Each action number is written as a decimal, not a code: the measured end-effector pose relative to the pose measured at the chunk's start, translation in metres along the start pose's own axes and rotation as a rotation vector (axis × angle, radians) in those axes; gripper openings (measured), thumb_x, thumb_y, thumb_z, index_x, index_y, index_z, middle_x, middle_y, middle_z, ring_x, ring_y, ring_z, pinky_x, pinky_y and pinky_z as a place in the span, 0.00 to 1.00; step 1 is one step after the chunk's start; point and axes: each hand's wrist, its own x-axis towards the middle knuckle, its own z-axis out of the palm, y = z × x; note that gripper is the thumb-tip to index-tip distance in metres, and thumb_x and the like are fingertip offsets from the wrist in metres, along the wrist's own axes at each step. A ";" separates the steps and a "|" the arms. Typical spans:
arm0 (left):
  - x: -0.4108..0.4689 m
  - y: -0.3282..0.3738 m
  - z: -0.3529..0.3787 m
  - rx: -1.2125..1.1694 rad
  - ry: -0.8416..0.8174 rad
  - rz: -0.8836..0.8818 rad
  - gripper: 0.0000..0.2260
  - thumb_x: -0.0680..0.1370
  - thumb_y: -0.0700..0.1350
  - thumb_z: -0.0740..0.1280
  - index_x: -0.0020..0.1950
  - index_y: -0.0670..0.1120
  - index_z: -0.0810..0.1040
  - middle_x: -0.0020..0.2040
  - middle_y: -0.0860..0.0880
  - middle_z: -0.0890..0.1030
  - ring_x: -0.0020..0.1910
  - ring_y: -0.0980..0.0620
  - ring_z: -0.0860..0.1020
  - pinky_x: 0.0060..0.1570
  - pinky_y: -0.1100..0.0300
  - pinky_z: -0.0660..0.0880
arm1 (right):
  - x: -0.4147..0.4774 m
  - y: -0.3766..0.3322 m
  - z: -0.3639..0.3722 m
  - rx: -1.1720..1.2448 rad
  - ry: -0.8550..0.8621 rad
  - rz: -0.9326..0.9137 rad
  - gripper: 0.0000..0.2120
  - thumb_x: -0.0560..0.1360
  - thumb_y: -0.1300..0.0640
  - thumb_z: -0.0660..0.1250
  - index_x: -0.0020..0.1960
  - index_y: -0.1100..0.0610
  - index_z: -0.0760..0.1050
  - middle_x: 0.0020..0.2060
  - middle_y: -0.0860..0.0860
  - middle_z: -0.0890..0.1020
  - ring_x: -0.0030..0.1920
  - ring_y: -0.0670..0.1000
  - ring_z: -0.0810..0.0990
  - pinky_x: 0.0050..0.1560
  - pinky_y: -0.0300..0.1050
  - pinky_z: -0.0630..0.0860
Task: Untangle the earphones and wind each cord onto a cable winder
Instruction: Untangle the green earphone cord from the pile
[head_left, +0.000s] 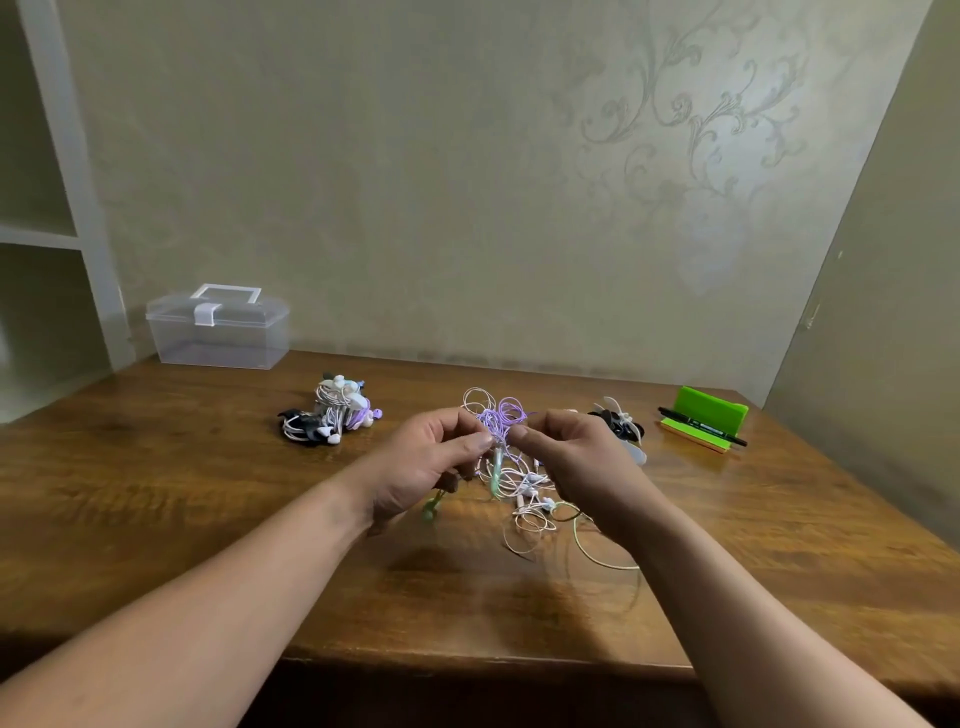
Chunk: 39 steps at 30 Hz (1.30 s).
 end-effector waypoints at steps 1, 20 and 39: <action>0.000 0.000 0.002 -0.013 0.011 0.009 0.02 0.82 0.40 0.68 0.51 0.42 0.79 0.39 0.48 0.79 0.38 0.52 0.73 0.34 0.64 0.68 | -0.001 -0.001 0.002 -0.015 -0.004 -0.010 0.12 0.80 0.49 0.72 0.47 0.58 0.84 0.29 0.48 0.70 0.27 0.45 0.62 0.27 0.38 0.60; -0.007 0.001 0.018 0.014 -0.076 -0.057 0.09 0.86 0.42 0.60 0.55 0.38 0.76 0.45 0.43 0.85 0.44 0.47 0.84 0.46 0.55 0.80 | -0.004 0.010 0.015 -0.145 0.282 -0.110 0.14 0.81 0.49 0.71 0.41 0.58 0.81 0.32 0.53 0.82 0.32 0.47 0.74 0.35 0.45 0.73; -0.010 -0.002 0.004 -0.173 0.172 0.027 0.08 0.85 0.38 0.61 0.47 0.42 0.76 0.47 0.41 0.82 0.49 0.44 0.81 0.45 0.58 0.81 | 0.006 0.030 -0.007 -0.339 0.568 -0.035 0.13 0.82 0.53 0.66 0.41 0.57 0.74 0.33 0.46 0.78 0.35 0.49 0.76 0.36 0.48 0.66</action>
